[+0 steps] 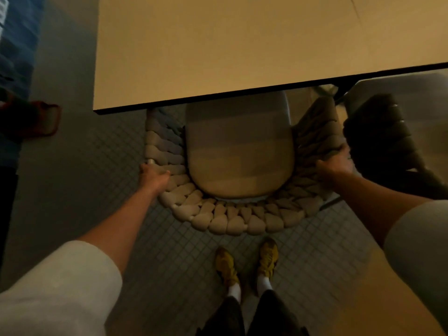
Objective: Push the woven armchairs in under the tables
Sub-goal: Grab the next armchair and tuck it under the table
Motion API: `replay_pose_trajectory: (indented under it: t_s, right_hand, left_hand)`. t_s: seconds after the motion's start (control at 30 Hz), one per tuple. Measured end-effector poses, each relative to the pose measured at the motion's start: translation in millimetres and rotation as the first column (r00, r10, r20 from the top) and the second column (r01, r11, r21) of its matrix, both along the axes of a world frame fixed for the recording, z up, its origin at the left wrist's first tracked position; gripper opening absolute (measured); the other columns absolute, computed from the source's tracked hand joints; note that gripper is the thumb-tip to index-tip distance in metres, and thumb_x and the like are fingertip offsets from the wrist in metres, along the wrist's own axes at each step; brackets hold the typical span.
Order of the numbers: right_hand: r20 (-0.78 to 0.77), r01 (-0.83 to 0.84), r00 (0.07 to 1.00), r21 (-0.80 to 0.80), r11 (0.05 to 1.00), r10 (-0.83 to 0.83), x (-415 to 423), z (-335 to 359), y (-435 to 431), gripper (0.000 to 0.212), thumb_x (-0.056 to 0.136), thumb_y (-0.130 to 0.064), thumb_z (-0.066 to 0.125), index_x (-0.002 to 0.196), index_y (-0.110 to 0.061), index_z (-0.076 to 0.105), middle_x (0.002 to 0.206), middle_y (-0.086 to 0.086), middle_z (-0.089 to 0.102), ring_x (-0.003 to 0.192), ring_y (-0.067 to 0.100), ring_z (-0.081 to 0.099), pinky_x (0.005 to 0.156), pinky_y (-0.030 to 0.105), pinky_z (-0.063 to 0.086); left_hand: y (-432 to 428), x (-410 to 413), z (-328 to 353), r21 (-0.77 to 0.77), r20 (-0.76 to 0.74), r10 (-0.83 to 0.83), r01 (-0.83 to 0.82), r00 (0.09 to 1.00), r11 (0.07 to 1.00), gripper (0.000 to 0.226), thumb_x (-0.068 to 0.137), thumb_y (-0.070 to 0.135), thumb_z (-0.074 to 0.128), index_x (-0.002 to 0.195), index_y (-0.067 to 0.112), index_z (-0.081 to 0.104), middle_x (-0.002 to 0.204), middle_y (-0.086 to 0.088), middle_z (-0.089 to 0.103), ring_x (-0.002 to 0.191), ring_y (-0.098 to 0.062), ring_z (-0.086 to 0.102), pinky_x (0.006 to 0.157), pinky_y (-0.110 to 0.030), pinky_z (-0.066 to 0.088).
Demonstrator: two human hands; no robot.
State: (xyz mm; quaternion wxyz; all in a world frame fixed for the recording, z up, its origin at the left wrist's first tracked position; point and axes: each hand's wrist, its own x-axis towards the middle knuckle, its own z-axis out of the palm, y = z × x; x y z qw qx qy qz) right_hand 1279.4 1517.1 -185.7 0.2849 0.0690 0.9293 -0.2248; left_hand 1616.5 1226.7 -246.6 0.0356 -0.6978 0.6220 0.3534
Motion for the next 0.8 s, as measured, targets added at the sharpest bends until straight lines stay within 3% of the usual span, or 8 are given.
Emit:
replay_pose_trajectory:
  t_s: [0.13, 0.23, 0.37, 0.53, 0.7, 0.8]
  right_hand:
    - [0.008, -0.013, 1.0, -0.051, 0.999, 0.014, 4, -9, 9, 0.106, 0.091, -0.017, 0.076, 0.165, -0.03, 0.002, 0.163, 0.02, 0.028, 0.147, 0.042, 0.035, 0.116, 0.054, 0.036]
    - [0.046, -0.022, 0.999, -0.072, 0.997, 0.025, 4, -4, 13, 0.111, 0.089, -0.022, 0.079, 0.164, -0.035, -0.002, 0.158, 0.022, 0.034, 0.14, 0.047, 0.043, 0.108, 0.061, 0.043]
    - [0.052, -0.083, 0.995, -0.019, 0.996, 0.084, 4, 2, 20, 0.107, 0.09, -0.02, 0.076, 0.163, -0.035, 0.0, 0.152, 0.025, 0.038, 0.134, 0.05, 0.048, 0.103, 0.064, 0.049]
    - [0.055, -0.18, 0.982, -0.007, 0.984, 0.18, -7, 2, 32, 0.099, 0.092, -0.016, 0.073, 0.164, -0.025, 0.004, 0.152, 0.027, 0.039, 0.136, 0.049, 0.046, 0.102, 0.061, 0.048]
    - [0.053, -0.173, 0.984, 0.013, 0.985, 0.172, -16, 3, 40, 0.091, 0.096, -0.007, 0.067, 0.164, -0.014, 0.007, 0.157, 0.027, 0.033, 0.14, 0.046, 0.043, 0.106, 0.055, 0.046]
    - [0.042, -0.178, 0.983, 0.03, 0.984, 0.177, -19, 1, 48, 0.082, 0.096, -0.005, 0.066, 0.161, -0.011, 0.017, 0.153, 0.027, 0.039, 0.138, 0.045, 0.045, 0.108, 0.056, 0.046]
  left_hand:
    - [-3, 1, -11, -0.035, 0.009, 0.013, -0.013, 1.0, 0.999, 0.061, 0.092, 0.013, 0.068, 0.139, 0.0, 0.032, 0.142, -0.03, 0.051, 0.127, -0.043, 0.055, 0.105, -0.045, 0.047]
    - [6, 8, -4, 0.006, -0.041, 0.055, -0.054, 0.998, 0.998, 0.061, 0.088, 0.011, 0.071, 0.134, 0.001, 0.032, 0.136, -0.029, 0.055, 0.119, -0.042, 0.06, 0.098, -0.049, 0.054]
    - [26, 33, -18, 0.034, -0.04, 0.099, -0.097, 0.994, 0.995, 0.062, 0.083, 0.016, 0.071, 0.129, 0.005, 0.032, 0.129, -0.027, 0.059, 0.11, -0.041, 0.064, 0.09, -0.052, 0.058]
    - [65, 28, 10, 0.027, 0.034, 0.086, -0.087, 0.996, 0.996, 0.052, 0.092, 0.012, 0.066, 0.131, 0.001, 0.034, 0.132, -0.031, 0.057, 0.115, -0.045, 0.06, 0.09, -0.044, 0.053]
    - [84, 19, 22, 0.067, 0.076, 0.073, -0.078, 0.994, 0.995, 0.057, 0.097, 0.009, 0.064, 0.141, -0.005, 0.03, 0.14, -0.033, 0.051, 0.126, -0.046, 0.055, 0.099, -0.043, 0.045]
    - [88, 20, 19, 0.089, 0.102, 0.075, -0.084, 0.992, 0.992, 0.057, 0.095, 0.01, 0.066, 0.138, -0.004, 0.032, 0.136, -0.033, 0.055, 0.122, -0.047, 0.058, 0.097, -0.045, 0.047]
